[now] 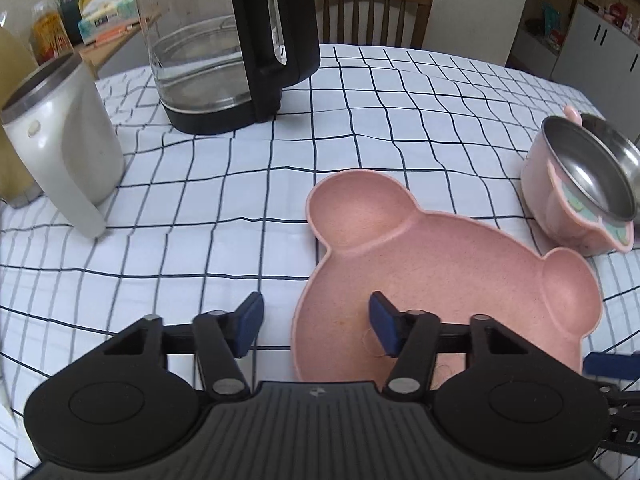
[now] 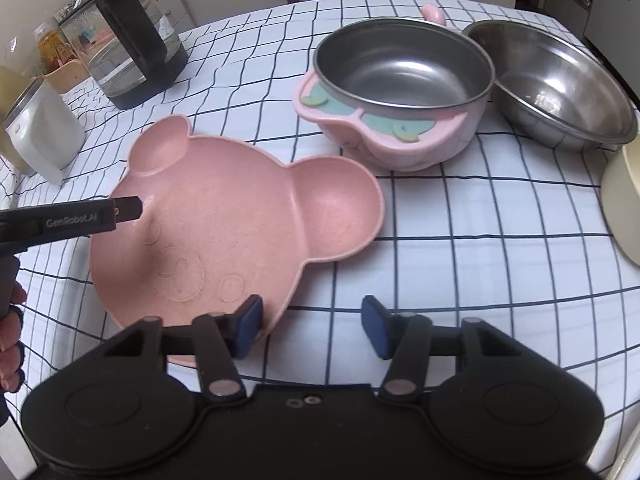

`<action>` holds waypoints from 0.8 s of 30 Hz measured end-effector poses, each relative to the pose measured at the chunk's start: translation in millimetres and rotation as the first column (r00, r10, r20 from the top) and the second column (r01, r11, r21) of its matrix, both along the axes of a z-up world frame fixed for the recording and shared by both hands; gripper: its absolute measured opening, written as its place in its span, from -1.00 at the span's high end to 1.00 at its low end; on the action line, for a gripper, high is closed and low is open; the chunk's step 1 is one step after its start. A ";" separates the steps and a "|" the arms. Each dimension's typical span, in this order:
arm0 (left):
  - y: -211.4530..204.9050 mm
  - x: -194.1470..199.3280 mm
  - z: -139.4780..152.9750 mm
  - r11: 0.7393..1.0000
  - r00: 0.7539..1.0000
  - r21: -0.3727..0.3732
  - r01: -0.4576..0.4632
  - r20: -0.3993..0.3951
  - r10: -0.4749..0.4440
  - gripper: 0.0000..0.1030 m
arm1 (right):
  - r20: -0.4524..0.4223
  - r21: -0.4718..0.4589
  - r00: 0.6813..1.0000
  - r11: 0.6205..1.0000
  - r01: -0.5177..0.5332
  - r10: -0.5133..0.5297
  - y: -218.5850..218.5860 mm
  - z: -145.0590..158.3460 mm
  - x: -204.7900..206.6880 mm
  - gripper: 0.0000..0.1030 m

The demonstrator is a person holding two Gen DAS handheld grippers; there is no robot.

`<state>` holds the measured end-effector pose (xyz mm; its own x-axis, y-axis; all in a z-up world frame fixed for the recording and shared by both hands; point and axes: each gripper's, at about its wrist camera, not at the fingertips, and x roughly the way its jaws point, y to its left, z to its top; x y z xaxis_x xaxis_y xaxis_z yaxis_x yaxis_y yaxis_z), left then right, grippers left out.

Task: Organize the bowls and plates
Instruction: 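Reach both grippers to the pink bear-shaped plate and close on its rim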

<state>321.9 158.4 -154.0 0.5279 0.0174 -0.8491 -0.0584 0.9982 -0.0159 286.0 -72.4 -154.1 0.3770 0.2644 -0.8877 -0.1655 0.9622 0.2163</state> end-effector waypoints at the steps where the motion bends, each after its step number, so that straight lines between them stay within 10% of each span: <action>1: 0.7 0.9 -0.6 1.000 1.000 -0.013 -0.003 -0.006 0.003 0.14 | -0.001 0.004 1.000 1.000 0.001 -0.001 0.5 0.3 0.7 0.10; 10: 6.5 2.3 -2.6 0.998 0.998 -0.038 -0.049 -0.039 0.047 0.62 | -0.024 0.055 1.000 0.998 -0.004 0.005 8.0 1.0 2.7 0.71; 24: -6.0 -33.8 14.6 0.996 0.997 -0.066 -0.064 -0.035 0.062 0.72 | 0.005 0.056 1.000 0.998 0.011 -0.012 -7.8 14.7 -13.8 0.74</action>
<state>288.1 152.4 -139.4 0.4990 -0.0082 -0.8665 -0.1229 0.9892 -0.0801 272.2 -80.2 -139.4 0.3852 0.3095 -0.8694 -0.1559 0.9504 0.2692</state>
